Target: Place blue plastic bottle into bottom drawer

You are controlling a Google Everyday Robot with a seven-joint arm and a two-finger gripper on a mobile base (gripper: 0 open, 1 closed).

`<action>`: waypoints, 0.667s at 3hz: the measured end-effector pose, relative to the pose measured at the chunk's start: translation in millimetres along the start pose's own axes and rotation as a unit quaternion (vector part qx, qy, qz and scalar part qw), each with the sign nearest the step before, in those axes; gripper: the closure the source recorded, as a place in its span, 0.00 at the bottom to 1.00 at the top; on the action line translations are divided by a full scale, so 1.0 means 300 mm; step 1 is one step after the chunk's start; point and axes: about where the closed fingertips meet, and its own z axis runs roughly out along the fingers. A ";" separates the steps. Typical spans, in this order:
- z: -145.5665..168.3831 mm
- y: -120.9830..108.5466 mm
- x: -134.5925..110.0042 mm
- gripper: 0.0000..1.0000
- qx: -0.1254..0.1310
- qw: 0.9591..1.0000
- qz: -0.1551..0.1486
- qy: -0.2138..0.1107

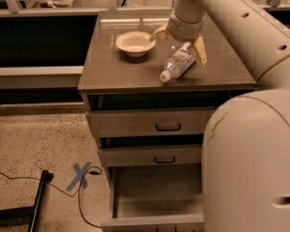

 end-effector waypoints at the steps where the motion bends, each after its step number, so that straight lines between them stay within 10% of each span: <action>1: 0.041 0.017 0.005 0.19 -0.022 1.000 0.015 -0.001; 2: 0.072 0.032 0.009 0.41 -0.032 0.999 0.024 -0.005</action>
Offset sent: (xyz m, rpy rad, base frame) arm -0.0032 -0.0158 -0.0276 -0.0505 0.0912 -0.0780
